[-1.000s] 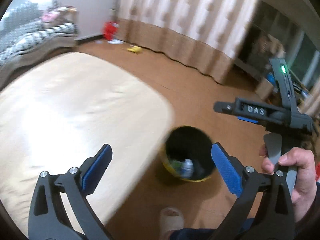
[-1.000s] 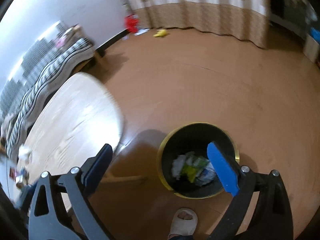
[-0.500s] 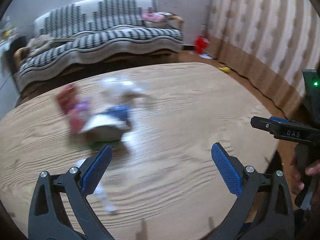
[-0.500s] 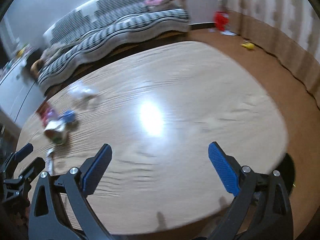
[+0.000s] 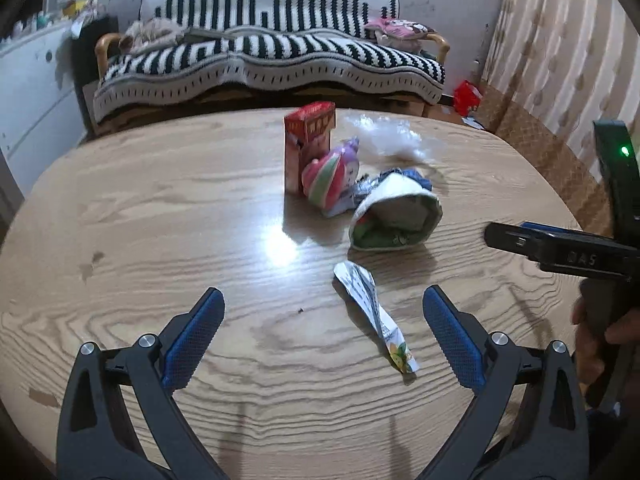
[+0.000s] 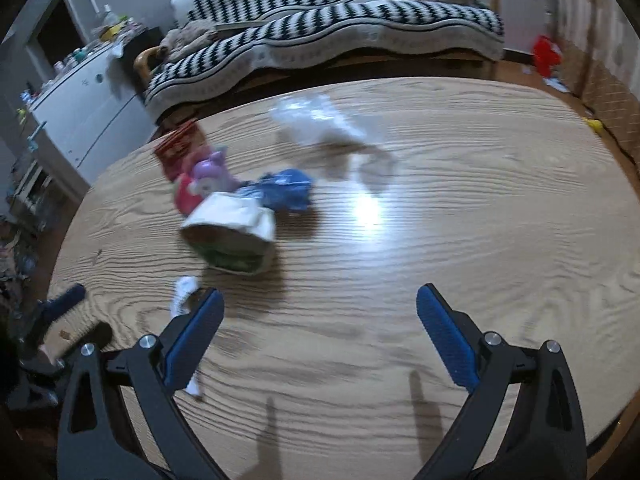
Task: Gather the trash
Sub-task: 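Swing both open tools back toward the table, then grasp the white tissue-wrapped item with the right tool while the left tool grasps the white strip wrapper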
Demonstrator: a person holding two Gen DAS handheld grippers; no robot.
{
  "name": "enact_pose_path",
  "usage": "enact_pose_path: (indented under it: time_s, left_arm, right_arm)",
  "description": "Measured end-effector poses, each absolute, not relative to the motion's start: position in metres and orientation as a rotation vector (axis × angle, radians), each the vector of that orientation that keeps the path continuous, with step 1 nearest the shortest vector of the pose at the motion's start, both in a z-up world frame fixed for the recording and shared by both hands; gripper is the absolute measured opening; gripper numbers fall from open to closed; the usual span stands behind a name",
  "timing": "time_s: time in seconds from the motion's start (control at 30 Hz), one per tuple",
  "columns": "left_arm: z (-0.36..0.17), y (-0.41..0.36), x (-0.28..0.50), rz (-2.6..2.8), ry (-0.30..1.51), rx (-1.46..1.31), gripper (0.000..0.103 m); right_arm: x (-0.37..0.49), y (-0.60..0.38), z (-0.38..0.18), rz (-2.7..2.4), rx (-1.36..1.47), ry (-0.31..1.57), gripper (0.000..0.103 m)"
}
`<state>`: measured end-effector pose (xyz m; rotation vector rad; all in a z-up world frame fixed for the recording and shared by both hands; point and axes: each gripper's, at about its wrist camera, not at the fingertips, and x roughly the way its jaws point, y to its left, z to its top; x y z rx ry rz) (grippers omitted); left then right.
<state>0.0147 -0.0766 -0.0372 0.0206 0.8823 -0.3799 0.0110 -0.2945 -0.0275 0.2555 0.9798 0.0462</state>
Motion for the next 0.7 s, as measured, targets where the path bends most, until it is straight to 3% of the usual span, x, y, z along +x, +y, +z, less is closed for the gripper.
enact_pose_path:
  time_s: [0.57,0.67,0.7]
  left_arm:
    - [-0.073,-0.096,0.024,-0.376,0.962,0.025,0.096]
    - [-0.076,-0.096,0.025,-0.373,0.960,0.035,0.096]
    - [-0.077,-0.096,0.025,-0.371,0.961,0.036,0.096]
  right_arm:
    - [0.081,-0.259,-0.068,0.185,0.298,1.042,0.093]
    - [0.089,-0.256,-0.073,0.193,0.307,1.046,0.083]
    - [0.089,-0.256,-0.073,0.194,0.296,1.042,0.069]
